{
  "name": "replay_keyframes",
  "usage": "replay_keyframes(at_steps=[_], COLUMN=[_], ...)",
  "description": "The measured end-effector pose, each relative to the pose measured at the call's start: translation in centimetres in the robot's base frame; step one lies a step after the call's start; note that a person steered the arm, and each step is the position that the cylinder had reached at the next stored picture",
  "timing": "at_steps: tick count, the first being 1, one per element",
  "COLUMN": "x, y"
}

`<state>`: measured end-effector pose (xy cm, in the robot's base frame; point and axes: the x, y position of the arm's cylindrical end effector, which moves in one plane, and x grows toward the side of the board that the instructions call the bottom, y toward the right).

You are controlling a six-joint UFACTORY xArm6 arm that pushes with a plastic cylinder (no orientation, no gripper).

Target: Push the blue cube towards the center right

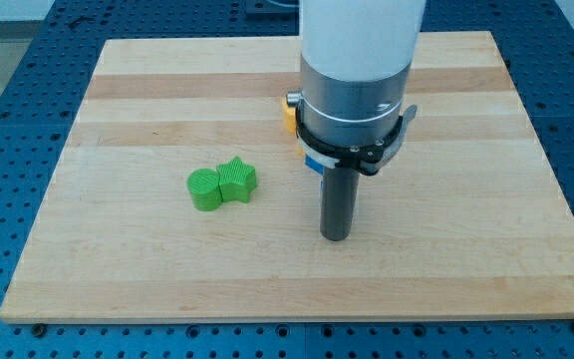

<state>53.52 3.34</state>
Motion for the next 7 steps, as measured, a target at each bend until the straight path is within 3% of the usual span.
replay_keyframes(at_steps=[3,6,7], x=[-0.5,-4.1,-4.3], y=[-4.0,2.5,0.5])
